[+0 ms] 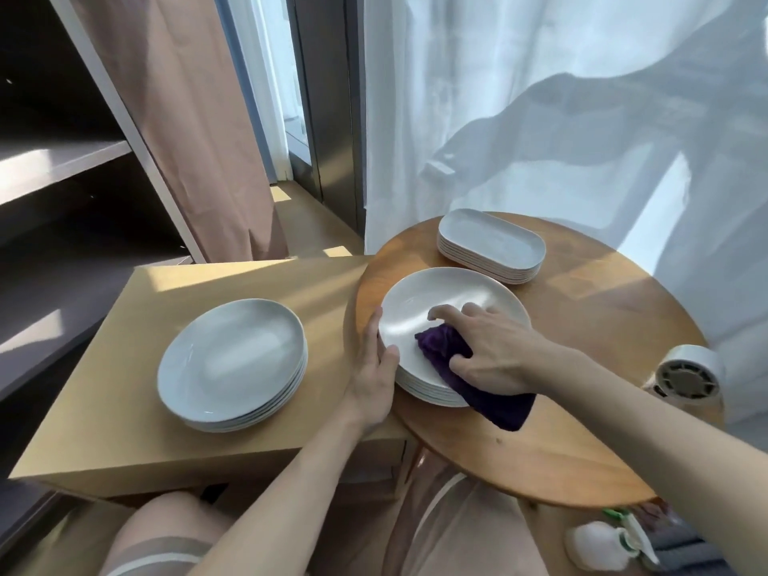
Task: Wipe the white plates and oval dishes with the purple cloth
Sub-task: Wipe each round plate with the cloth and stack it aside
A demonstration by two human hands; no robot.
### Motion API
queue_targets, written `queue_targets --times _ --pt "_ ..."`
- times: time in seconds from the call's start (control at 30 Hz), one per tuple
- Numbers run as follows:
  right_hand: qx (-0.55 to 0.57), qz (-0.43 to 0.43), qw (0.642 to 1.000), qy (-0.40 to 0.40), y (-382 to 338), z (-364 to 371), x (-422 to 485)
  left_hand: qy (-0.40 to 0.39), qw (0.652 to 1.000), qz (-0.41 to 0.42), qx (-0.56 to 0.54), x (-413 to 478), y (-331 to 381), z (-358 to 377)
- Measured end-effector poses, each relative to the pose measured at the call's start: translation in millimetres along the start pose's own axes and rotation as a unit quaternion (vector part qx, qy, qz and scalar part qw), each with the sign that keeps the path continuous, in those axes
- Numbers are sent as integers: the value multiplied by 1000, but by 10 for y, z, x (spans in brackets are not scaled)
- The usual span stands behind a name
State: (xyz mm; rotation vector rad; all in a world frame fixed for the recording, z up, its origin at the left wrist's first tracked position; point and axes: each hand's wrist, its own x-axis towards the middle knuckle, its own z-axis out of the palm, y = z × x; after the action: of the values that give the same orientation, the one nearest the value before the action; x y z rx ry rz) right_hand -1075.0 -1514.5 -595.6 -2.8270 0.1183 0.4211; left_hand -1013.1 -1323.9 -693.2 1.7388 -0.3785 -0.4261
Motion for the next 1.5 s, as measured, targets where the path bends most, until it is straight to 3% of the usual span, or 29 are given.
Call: queue_targets --times 0.2,0.33,0.53,0.77,0.93,1.17,1.5 --pt "45 -48 997 33 -270 125 266 -41 998 -12 -41 10 73 -106" --pt "16 -53 995 88 -333 161 484 -40 997 -12 -64 28 62 -139" --pt "-55 -2 976 212 -298 241 801 44 999 -6 -18 5 109 -25" --pt "-147 52 959 235 3 69 865 20 999 -10 42 -27 102 -58" --pt "-216 65 953 202 183 -27 720 6 999 -14 46 -35 105 -86" --pt "-200 71 968 133 334 -67 339 -10 999 -17 35 -27 106 -95" --pt "-20 -11 1000 -20 175 -140 77 -36 997 -34 -66 13 95 -56"
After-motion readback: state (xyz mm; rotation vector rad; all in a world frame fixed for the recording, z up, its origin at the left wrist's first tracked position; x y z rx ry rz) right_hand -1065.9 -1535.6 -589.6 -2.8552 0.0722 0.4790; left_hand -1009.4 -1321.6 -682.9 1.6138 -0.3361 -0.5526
